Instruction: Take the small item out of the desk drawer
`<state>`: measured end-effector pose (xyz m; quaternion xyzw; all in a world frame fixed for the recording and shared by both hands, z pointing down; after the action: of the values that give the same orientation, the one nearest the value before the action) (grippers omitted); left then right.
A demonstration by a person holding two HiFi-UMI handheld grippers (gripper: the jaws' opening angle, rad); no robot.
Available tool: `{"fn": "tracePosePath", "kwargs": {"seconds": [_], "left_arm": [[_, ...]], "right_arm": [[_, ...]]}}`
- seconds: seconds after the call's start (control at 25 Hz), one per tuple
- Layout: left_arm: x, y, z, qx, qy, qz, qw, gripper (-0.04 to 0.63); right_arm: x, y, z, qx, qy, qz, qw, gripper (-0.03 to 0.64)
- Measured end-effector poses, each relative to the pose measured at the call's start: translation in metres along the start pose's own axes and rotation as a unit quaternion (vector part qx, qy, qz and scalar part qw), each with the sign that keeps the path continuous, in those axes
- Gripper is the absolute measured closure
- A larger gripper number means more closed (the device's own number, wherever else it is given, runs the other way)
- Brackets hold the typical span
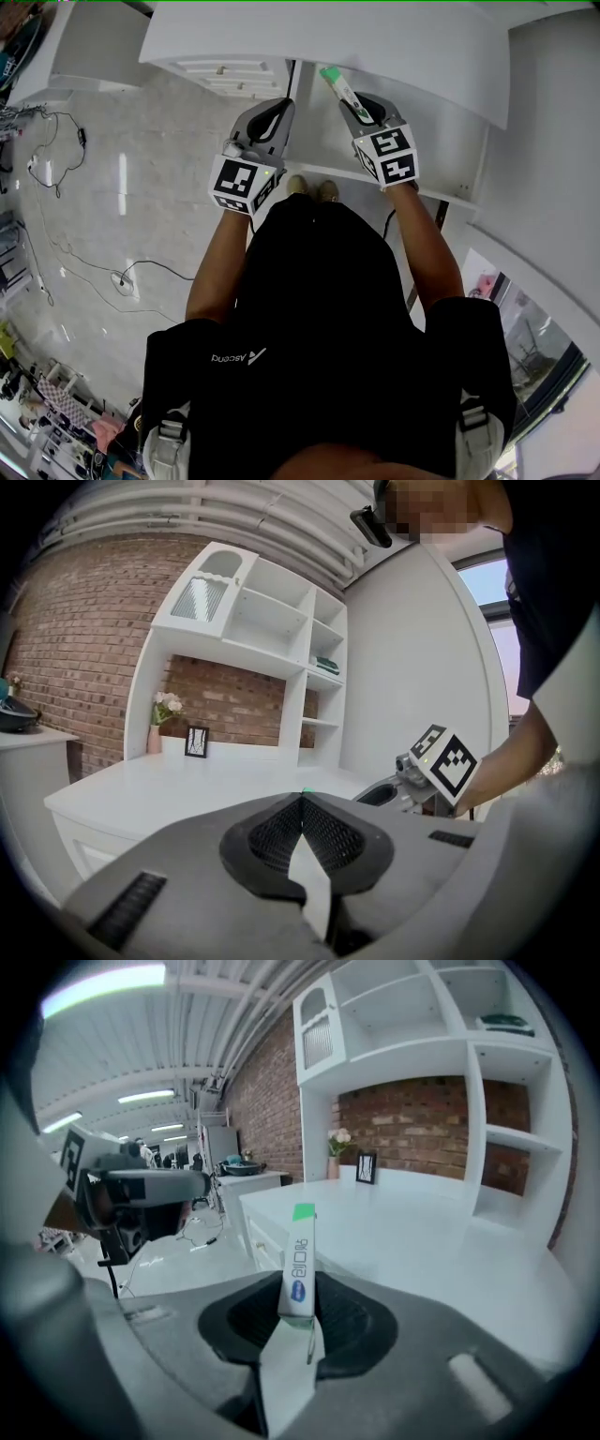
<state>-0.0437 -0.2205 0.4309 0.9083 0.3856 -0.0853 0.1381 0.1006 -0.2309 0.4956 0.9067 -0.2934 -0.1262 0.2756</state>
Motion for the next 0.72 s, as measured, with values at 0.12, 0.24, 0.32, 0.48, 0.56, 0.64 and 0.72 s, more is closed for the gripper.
{"fn": "tracePosePath", "kwargs": {"seconds": [0.12, 0.24, 0.32, 0.48, 0.56, 0.64, 0.72], "left_arm": [[0.008, 0.000, 0.007, 0.005, 0.004, -0.008, 0.9999, 0.597], [0.015, -0.003, 0.016, 0.010, 0.010, -0.014, 0.9998, 0.596], [0.021, -0.005, 0.021, 0.008, 0.010, -0.019, 0.9997, 0.597], [0.023, -0.010, 0.035, 0.029, 0.022, -0.025, 0.9990, 0.597], [0.023, -0.013, 0.041, 0.037, 0.028, -0.031, 0.9984, 0.597], [0.029, -0.014, 0.048, 0.041, 0.028, -0.039, 0.9980, 0.597], [0.038, -0.015, 0.055, 0.046, 0.030, -0.045, 0.9974, 0.597]], "right_arm": [[-0.002, -0.023, 0.017, 0.037, 0.010, -0.001, 0.999, 0.522], [-0.004, -0.046, 0.032, 0.071, 0.014, -0.003, 0.997, 0.522], [-0.004, -0.061, 0.040, 0.090, 0.017, -0.005, 0.996, 0.522], [-0.008, -0.082, 0.055, 0.125, 0.027, -0.010, 0.992, 0.522], [-0.012, -0.090, 0.062, 0.144, 0.035, -0.011, 0.989, 0.522], [-0.015, -0.100, 0.068, 0.163, 0.039, -0.012, 0.986, 0.522], [-0.018, -0.114, 0.075, 0.185, 0.037, -0.010, 0.982, 0.522]]}}
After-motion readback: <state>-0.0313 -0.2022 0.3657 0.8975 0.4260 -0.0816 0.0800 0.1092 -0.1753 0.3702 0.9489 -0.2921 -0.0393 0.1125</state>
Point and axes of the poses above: the fingertips, and each gripper's own axes: y forward along the fingers, x to its right, z out of its top, the point moved 4 cm from there along -y, backward along the fingers, and after that the axes turned 7 degrees about -y, right-handed, at the moved point
